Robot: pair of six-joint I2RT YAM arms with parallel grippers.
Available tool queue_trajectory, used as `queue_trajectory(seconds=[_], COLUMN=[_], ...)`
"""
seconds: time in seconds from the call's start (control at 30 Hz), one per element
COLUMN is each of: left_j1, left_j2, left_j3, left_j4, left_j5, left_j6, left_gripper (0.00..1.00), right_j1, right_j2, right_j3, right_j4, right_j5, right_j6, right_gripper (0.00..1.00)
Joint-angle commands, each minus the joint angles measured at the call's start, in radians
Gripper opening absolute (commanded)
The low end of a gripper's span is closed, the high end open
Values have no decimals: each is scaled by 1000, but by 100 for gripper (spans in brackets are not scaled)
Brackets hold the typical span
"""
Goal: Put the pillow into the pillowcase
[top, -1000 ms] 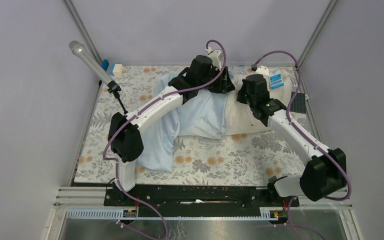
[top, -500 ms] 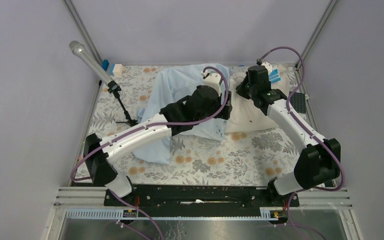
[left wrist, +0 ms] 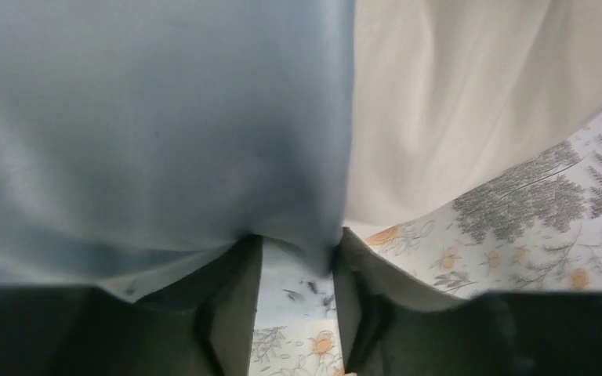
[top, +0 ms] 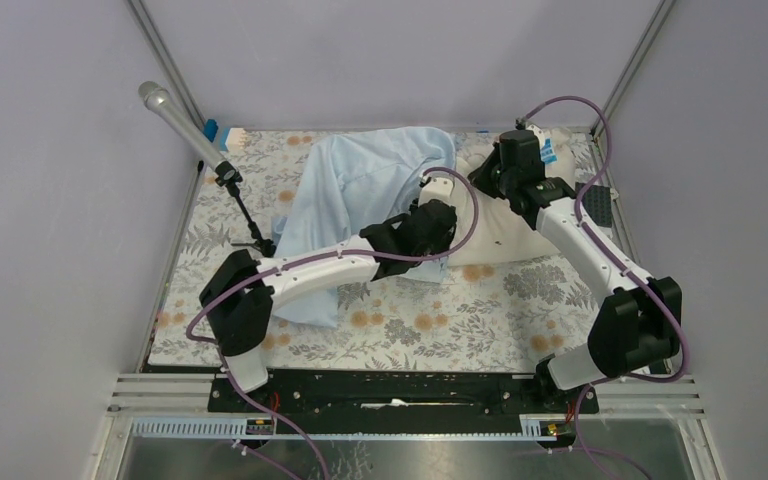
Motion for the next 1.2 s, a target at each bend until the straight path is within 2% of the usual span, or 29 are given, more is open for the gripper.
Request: queue_trajectory(seconds=[0.0,0.07,0.1,0.2,0.3,0.37,0.43,0.47,0.53,0.6,0.67,0.77,0.83,0.9,0.97,1.03,1.13,1.17], left_j1=[-13,-25,-34,-47,-12,66,137,157,184,179,160,156,158,171,216,279,324,338], left_j2=[-9,-7,-5,4,69,167,276,313,327,289,255,232,229,218,200,178,156,157], left_j3=[118,209,255,419,686,929,1153,1213,1183,1031,913,826,858,886,851,782,756,751], left_j4=[66,6,-24,-87,-182,-246,-280,-276,-221,-105,-62,7,-13,-105,-148,-139,-197,-213], left_j5=[34,66,86,222,465,782,936,984,1053,1097,1082,1104,1084,965,876,862,830,843], left_j6=[39,72,93,150,176,114,28,-2,-73,-122,-133,-193,-196,-175,-190,-215,-149,-132], left_gripper=[22,4,0,0,0,0,0,0,0,0,0,0,0,0,0,0,0,0], right_j1=[14,13,13,13,13,29,71,91,99,99,91,6,-22,-23,-23,-23,-23,-23], right_j2=[-41,-73,-83,-136,-210,-272,-329,-347,-381,-397,-391,-343,-322,-308,-285,-290,-304,-306], right_j3=[-7,-8,-5,13,31,28,12,1,-42,-103,-143,-169,-165,-150,-112,-89,-41,-24], right_j4=[-101,-117,-132,-177,-208,-207,-195,-194,-178,-163,-142,-111,-90,-71,-92,-100,-145,-156], right_j5=[-65,-39,-19,29,48,51,84,123,155,207,260,193,171,131,93,65,76,77], right_j6=[24,15,11,9,29,60,93,108,137,151,153,161,146,118,93,59,3,-22], right_gripper=[0,0,0,0,0,0,0,0,0,0,0,0,0,0,0,0,1,11])
